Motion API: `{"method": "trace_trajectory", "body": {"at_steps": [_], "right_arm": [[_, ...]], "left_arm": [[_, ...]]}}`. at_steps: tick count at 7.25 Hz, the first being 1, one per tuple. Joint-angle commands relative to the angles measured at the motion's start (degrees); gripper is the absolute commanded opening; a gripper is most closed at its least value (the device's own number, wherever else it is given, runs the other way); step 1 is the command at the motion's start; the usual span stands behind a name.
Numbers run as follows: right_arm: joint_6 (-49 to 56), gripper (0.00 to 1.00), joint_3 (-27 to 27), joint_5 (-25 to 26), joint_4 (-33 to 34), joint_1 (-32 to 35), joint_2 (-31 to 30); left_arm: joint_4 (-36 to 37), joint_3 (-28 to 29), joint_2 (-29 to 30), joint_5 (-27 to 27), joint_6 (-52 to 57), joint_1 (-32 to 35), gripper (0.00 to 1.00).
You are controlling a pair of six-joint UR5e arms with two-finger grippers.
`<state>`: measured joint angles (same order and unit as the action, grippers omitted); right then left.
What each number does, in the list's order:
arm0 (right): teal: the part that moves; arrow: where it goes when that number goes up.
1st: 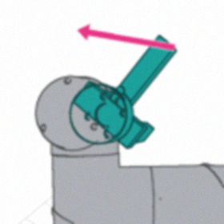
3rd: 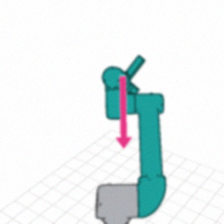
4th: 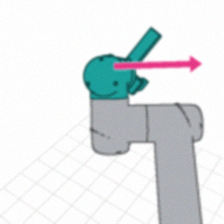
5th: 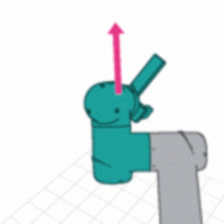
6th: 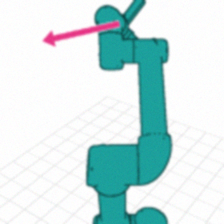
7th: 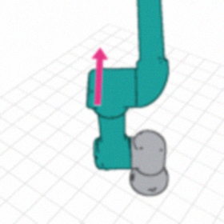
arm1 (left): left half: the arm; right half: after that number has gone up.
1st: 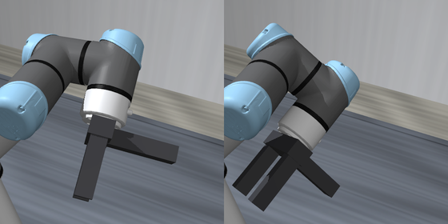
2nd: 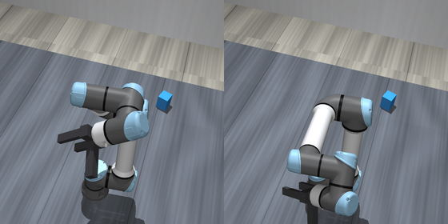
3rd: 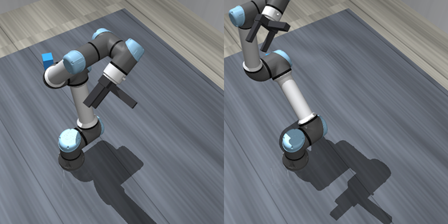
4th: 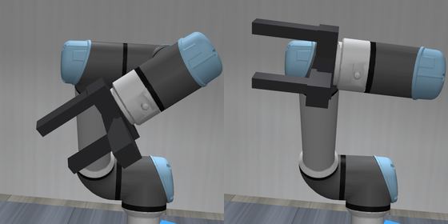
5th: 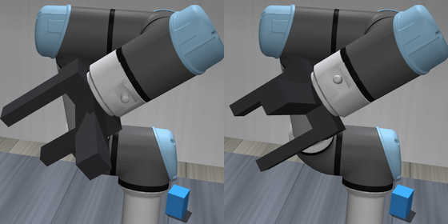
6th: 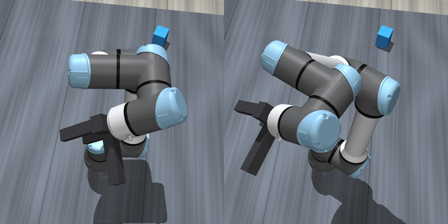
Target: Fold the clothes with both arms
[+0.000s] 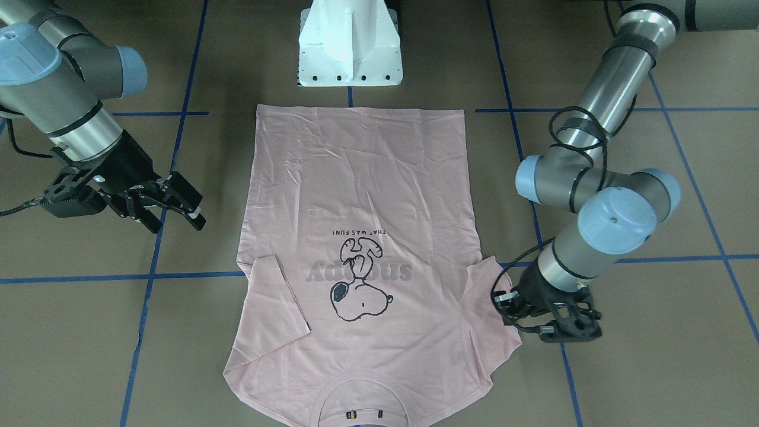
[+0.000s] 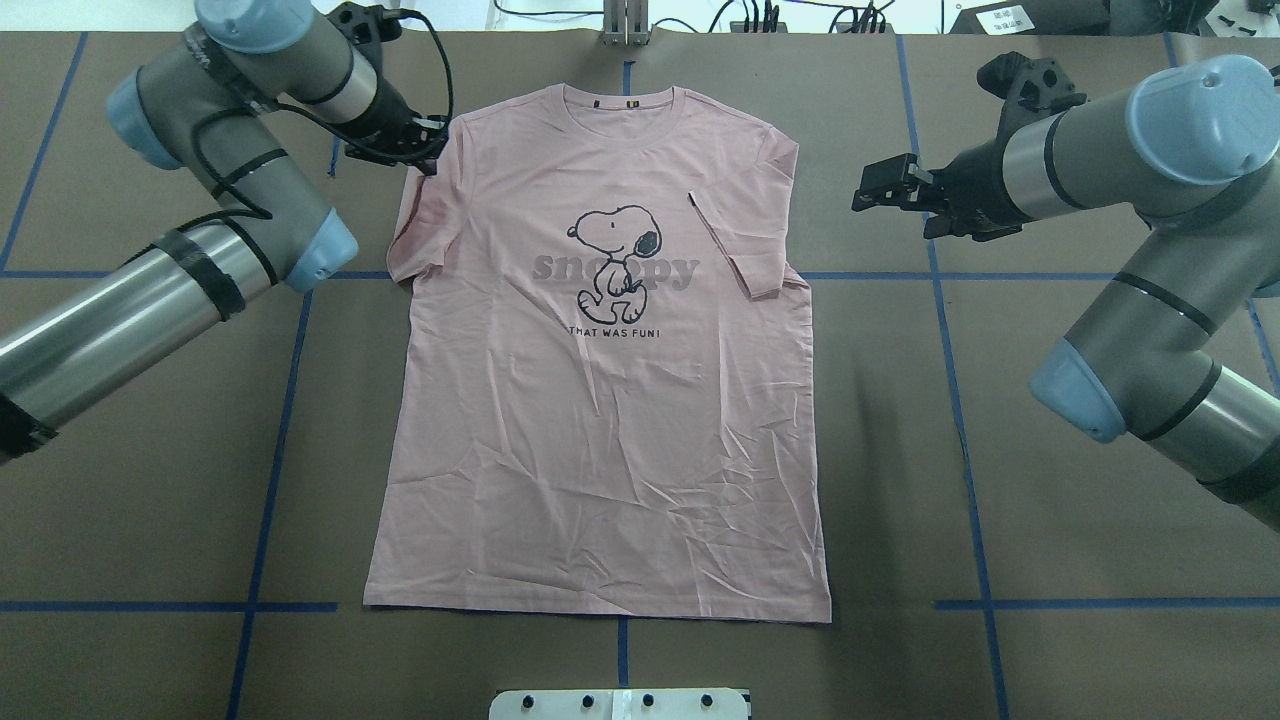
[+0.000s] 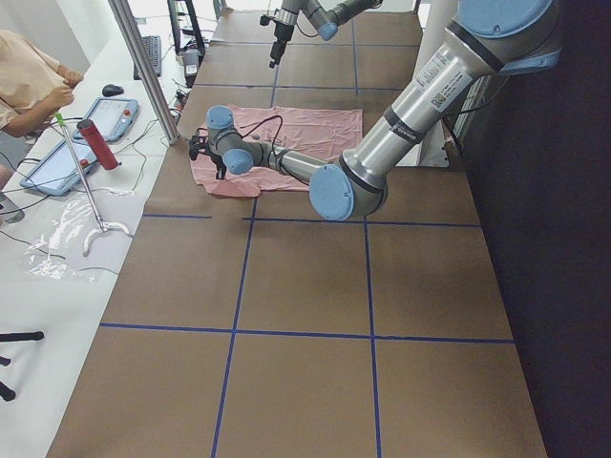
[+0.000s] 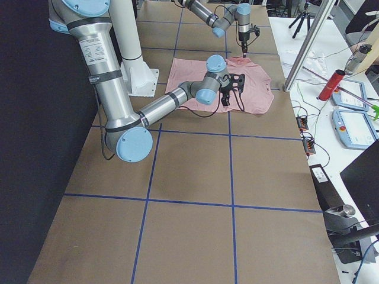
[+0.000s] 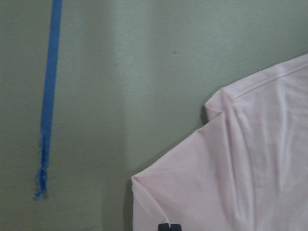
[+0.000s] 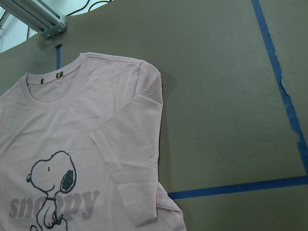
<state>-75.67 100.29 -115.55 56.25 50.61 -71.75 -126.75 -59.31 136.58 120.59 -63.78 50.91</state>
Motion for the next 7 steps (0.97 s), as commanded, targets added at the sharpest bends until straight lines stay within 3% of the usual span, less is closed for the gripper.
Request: {"method": "trace_trajectory", "body": {"at_steps": [1,3,5,6,7], "right_arm": [[0.0,1.0,-0.18,0.06,0.0,-0.07,0.12],[-0.09,1.0,-0.18,0.24,0.0,-0.51,0.12],[-0.09,1.0,-0.18,0.42,0.0,-0.68,0.04],[-0.09,1.0,-0.18,0.59,0.0,-0.95,0.03],[-0.53,1.0,-0.18,0.59,0.17,-1.12,0.38]], "left_arm": [[-0.59,1.91,3.34,-3.66,-5.38,-3.88,0.0],[-5.57,8.65,6.15,-7.64,-5.47,-4.24,0.0],[-8.42,10.45,6.59,-10.02,-5.82,-4.15,0.0],[-8.51,10.01,6.25,-9.93,-5.82,-4.24,0.37],[-8.77,7.48,5.11,-9.85,-5.82,-4.24,0.86]]}}
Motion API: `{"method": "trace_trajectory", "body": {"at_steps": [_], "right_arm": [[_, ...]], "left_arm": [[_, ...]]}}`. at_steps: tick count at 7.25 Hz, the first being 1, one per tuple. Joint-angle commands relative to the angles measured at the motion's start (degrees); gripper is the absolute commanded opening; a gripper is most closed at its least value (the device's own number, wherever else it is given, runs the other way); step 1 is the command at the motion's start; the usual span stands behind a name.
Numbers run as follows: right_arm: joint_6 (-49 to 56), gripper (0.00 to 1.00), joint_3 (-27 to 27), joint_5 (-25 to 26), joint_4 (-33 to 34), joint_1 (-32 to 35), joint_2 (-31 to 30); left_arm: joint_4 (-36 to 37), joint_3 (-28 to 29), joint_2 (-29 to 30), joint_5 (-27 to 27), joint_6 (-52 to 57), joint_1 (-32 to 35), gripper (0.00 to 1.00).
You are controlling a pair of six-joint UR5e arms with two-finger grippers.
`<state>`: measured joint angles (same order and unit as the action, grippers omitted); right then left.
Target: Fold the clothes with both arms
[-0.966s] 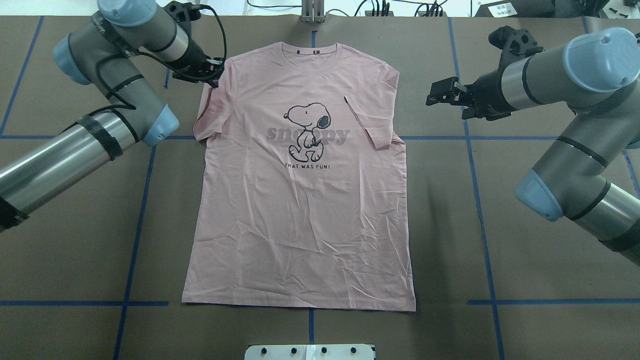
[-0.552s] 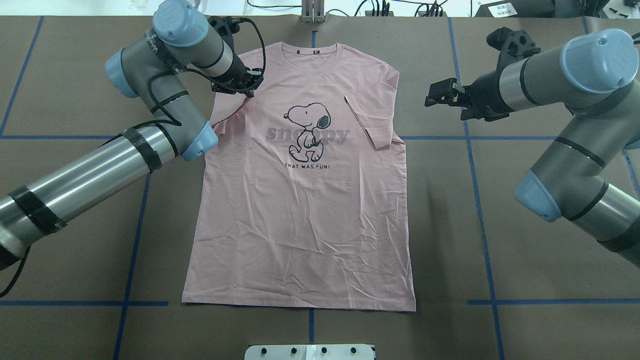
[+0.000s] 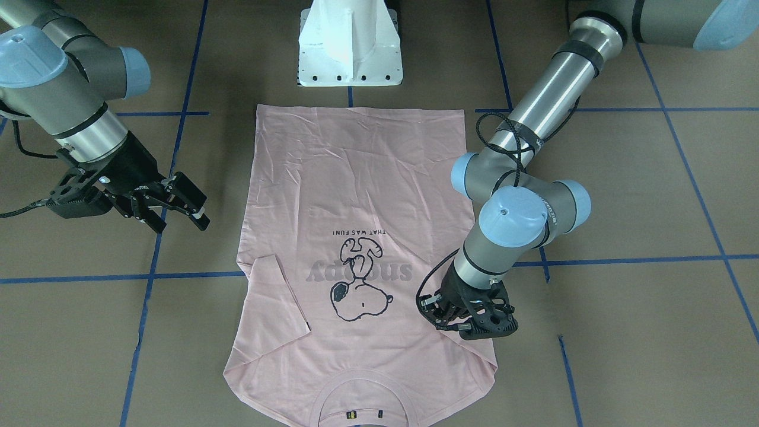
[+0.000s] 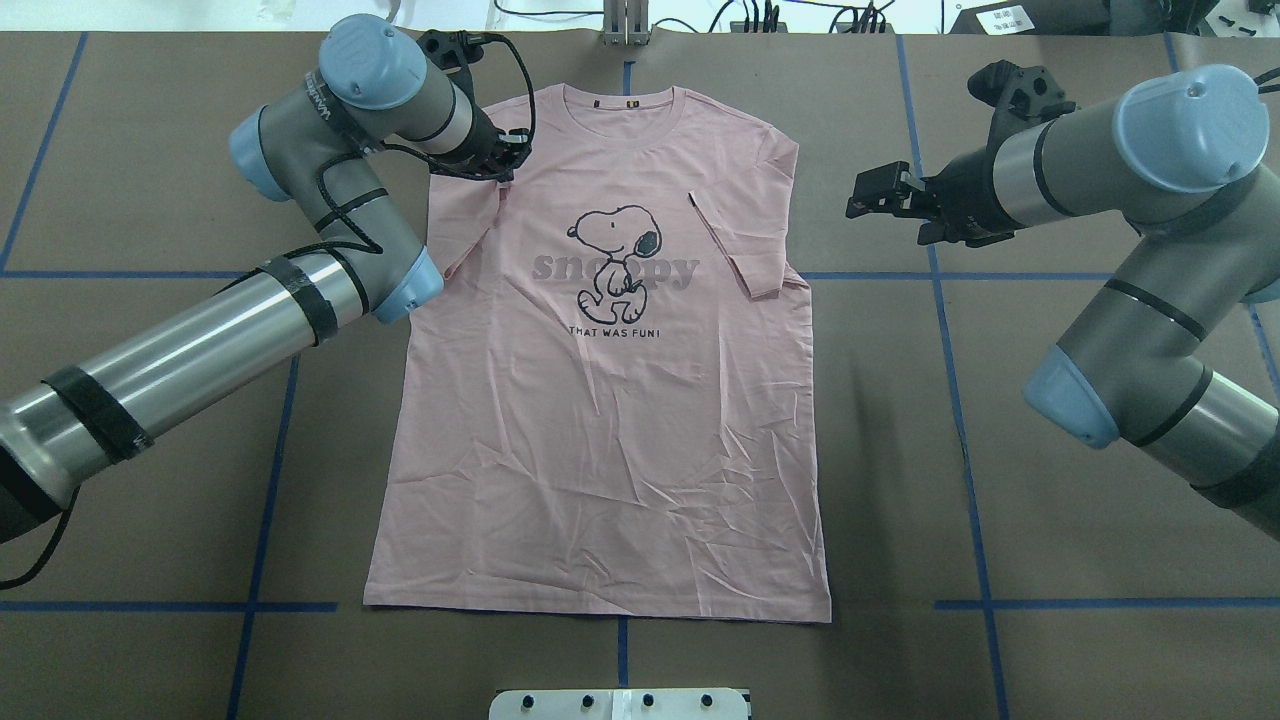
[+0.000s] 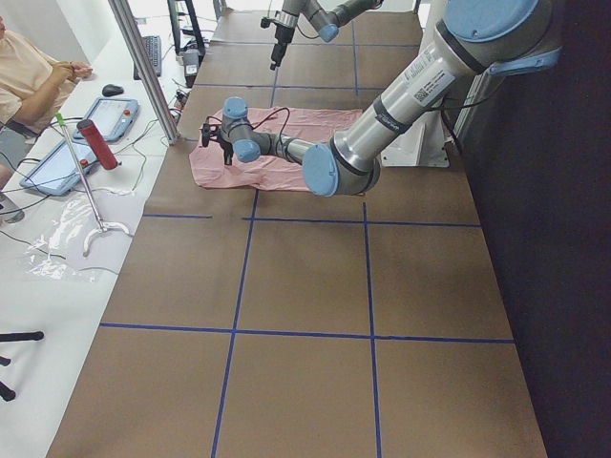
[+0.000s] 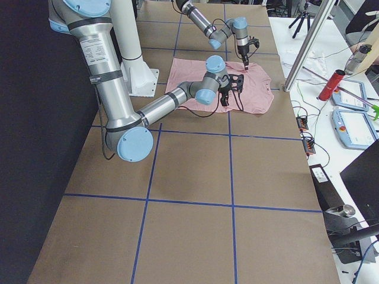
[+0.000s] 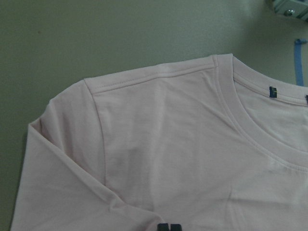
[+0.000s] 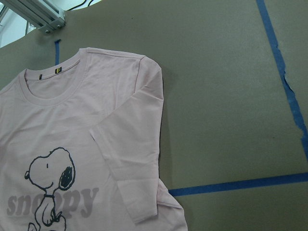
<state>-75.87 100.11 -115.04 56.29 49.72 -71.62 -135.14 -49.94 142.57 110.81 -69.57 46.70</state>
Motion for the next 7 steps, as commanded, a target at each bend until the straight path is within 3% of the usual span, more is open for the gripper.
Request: {"method": "trace_trajectory", "body": {"at_steps": [1,3,4,5,6,7], "right_arm": [[-0.94,1.0,0.18,0.07,0.65,-0.67,0.86],[-15.27,1.0,0.88,3.03,0.66,-6.95,1.92],[-23.53,1.0,2.1,9.5,0.92,-13.79,1.83],[-25.88,1.0,4.9,13.83,5.62,-19.08,1.57],[-26.42,1.0,10.14,16.31,16.28,-24.79,1.22],[-32.26,0.99,15.33,19.21,22.57,-29.8,0.78]], "left_arm": [[-0.13,-9.92,-5.24,0.28,-1.17,-0.03,0.87],[0.58,-27.94,-16.48,4.29,-4.84,-0.99,0.87],[0.84,-36.11,-22.11,8.15,-11.92,-1.35,0.88],[2.41,-43.33,-27.82,9.41,-13.47,-1.44,0.88],[2.69,-47.49,-32.05,9.33,-13.22,-1.53,0.88],[2.86,-48.4,-33.14,8.38,-13.66,-1.61,0.91]]}}
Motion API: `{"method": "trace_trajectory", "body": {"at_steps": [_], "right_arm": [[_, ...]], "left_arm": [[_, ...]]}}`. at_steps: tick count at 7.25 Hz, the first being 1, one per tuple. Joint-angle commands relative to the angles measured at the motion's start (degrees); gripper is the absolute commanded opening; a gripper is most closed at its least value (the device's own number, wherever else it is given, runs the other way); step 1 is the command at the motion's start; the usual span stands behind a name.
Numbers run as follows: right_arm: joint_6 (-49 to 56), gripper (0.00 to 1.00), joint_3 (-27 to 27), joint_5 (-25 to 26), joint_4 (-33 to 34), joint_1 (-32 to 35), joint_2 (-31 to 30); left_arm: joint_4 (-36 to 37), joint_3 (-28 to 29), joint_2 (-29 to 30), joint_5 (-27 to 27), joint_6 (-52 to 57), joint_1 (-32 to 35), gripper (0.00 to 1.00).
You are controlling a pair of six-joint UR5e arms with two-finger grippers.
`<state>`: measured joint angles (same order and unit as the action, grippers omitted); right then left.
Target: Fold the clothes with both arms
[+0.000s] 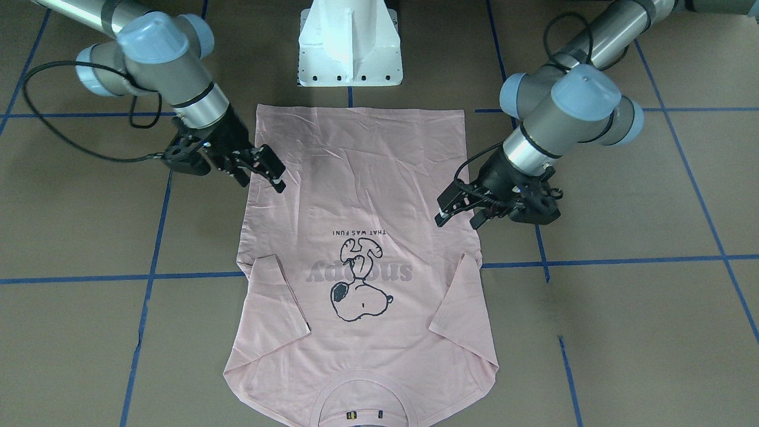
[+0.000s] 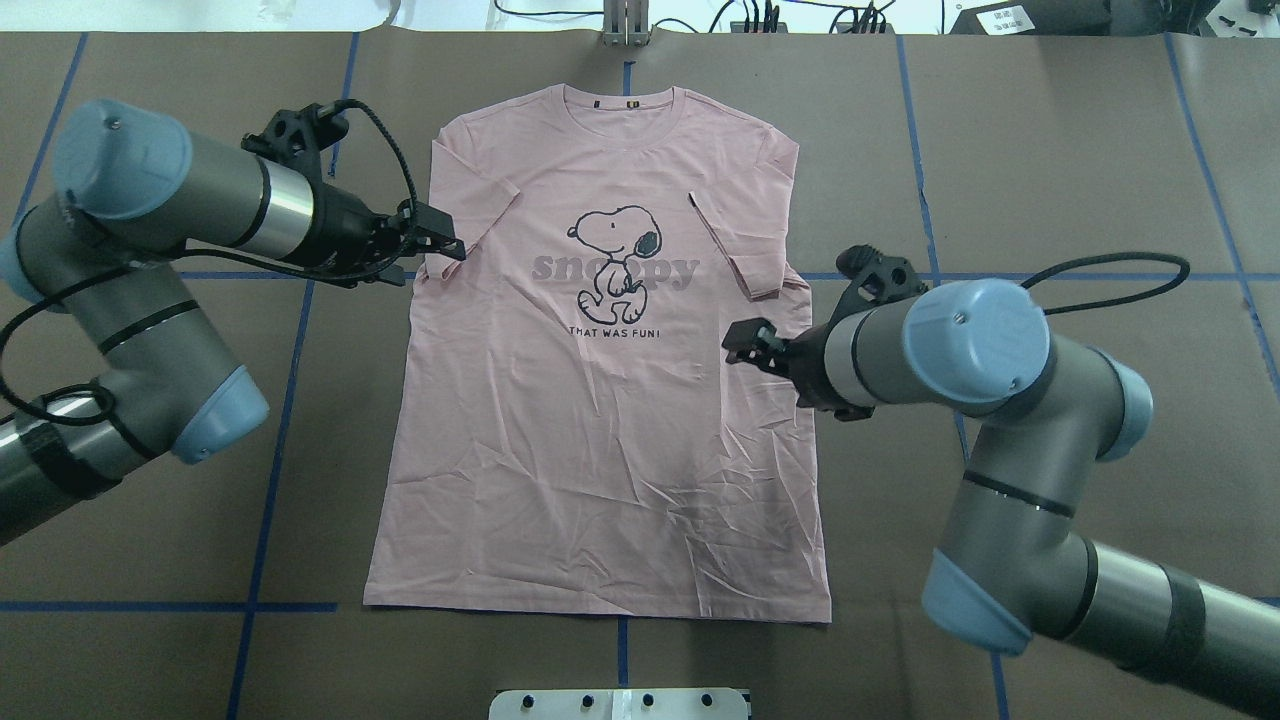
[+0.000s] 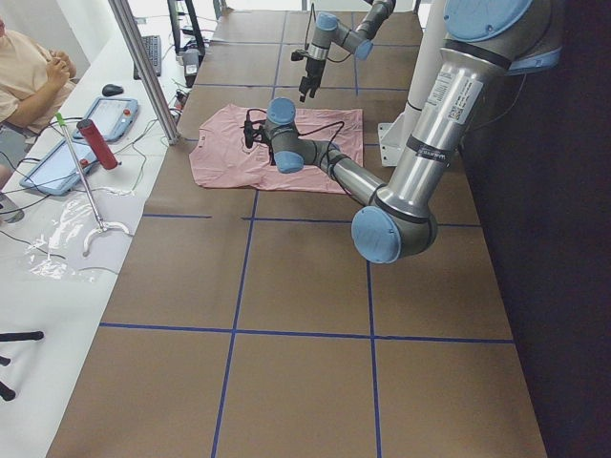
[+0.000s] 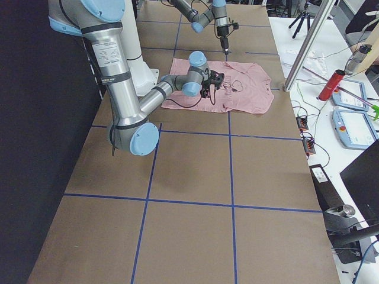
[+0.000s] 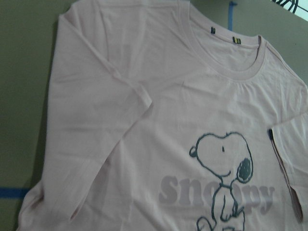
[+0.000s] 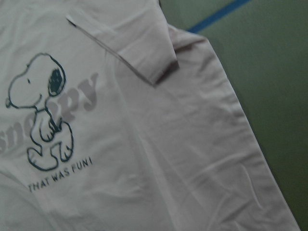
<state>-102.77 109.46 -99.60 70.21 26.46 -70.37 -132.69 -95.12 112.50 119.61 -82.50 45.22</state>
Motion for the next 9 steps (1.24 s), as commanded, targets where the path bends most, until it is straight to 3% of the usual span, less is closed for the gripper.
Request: {"method": "trace_trajectory", "body": {"at_steps": [1,2,3,4,5,9], "right_arm": [[-12.55,0.94,6.38,10.07,9.24,-13.73,-1.69],[-14.63,0.85,6.73,12.39,9.33,-17.02,-3.88],[-19.26,0.66,8.39,12.24,10.55,-17.4,-5.21],[-19.92,0.64,8.93,12.15,16.48,-18.1,-5.39],[-20.27,0.65,9.11,12.24,18.11,-19.59,-5.92],[-20.89,0.66,8.93,12.24,17.86,-20.92,-9.17]], "left_arm": [[0.42,-3.23,-3.94,-0.69,-0.56,-0.13,0.91],[0.5,-3.06,-4.3,-0.25,-0.65,-0.21,0.91],[0.59,-2.71,-4.48,-0.34,-0.65,-0.22,0.91],[0.59,-2.62,-4.39,-0.51,-0.73,-0.22,0.91],[0.59,-2.7,-4.3,-0.51,-0.74,-0.3,0.92],[0.59,-2.7,-4.13,-0.51,-0.82,-0.3,0.92]]}}
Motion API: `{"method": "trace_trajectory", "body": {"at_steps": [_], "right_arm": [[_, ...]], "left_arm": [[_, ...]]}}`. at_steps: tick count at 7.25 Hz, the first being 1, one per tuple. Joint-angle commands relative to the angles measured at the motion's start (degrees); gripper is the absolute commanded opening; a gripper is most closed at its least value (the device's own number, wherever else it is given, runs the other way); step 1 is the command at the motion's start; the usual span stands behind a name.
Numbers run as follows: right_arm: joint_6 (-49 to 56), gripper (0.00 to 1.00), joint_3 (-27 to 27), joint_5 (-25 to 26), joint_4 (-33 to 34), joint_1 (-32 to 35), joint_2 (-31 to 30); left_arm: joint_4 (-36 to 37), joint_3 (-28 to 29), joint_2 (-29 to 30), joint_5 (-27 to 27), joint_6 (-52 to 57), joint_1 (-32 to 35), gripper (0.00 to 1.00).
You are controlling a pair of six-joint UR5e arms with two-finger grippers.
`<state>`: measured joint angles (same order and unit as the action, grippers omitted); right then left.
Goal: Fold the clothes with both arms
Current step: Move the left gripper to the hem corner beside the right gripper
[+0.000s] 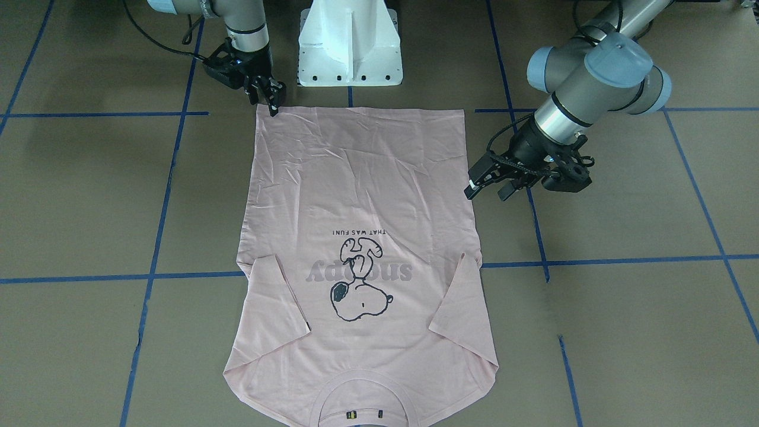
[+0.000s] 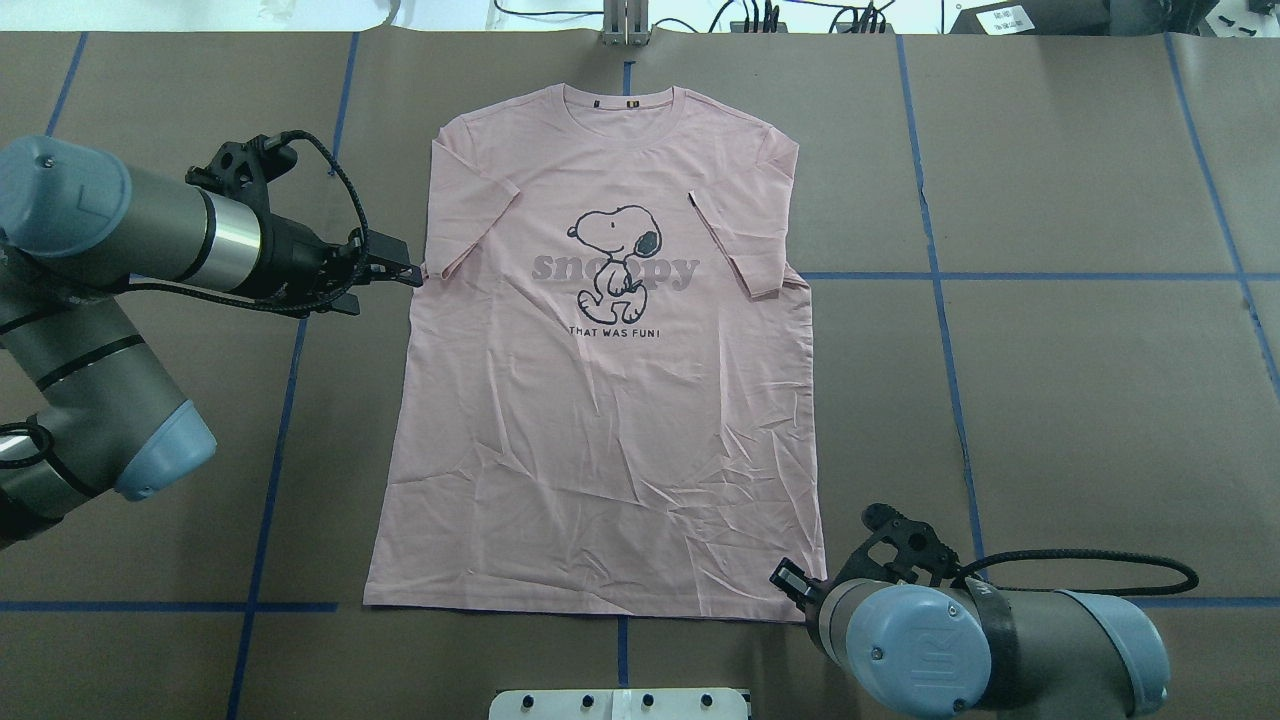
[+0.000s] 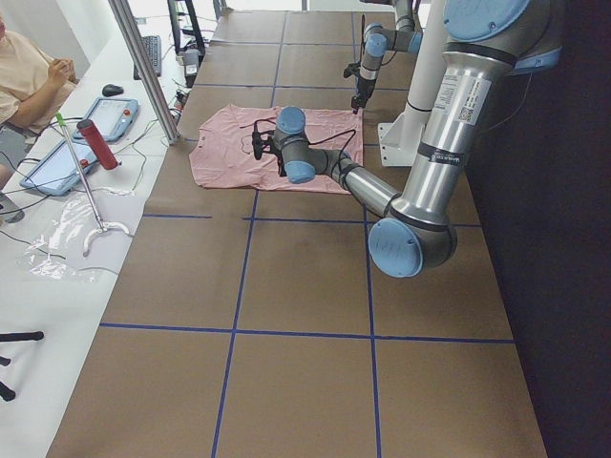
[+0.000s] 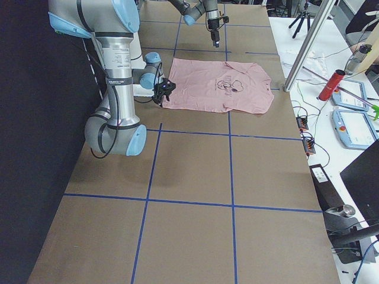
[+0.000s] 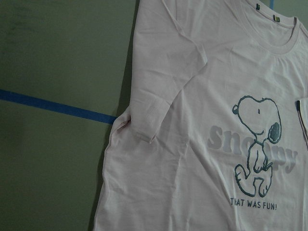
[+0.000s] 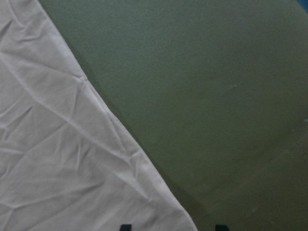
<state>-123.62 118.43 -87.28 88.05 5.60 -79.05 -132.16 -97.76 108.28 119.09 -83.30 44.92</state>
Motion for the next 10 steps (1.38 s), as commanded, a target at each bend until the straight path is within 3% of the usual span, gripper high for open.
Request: {"method": "trace_trajectory", "body": {"at_steps": [1,3,4,5,6,8,10], "right_arm": [[-0.05,0.6,-0.04,0.09,0.02,-0.15,-0.4],[-0.22,0.23,-0.04,0.35,0.11,-0.76,-0.4],[-0.22,0.08,-0.04,0.44,0.19,-1.12,-0.49],[-1.09,0.0,0.05,0.44,0.19,-1.64,-0.49],[-2.06,0.0,0.14,0.44,0.19,-1.91,-0.23],[-1.98,0.0,5.47,0.09,0.28,-1.21,-0.83],[-1.72,0.0,5.41,-0.08,0.28,-0.16,-1.28]], "left_arm": [[0.06,-0.06,0.27,0.0,-0.02,-0.01,0.93],[0.06,-0.06,0.27,0.0,-0.02,-0.01,0.93],[0.06,-0.23,0.18,0.0,-0.02,0.08,0.93],[0.06,-0.41,0.01,0.0,-0.02,0.08,0.93],[0.06,-0.85,0.0,0.17,-0.11,0.08,0.94],[-0.03,-4.69,-1.91,-1.57,-9.72,-2.97,0.94],[3.02,-14.69,-11.9,-13.4,-16.08,-16.38,0.93]]}}
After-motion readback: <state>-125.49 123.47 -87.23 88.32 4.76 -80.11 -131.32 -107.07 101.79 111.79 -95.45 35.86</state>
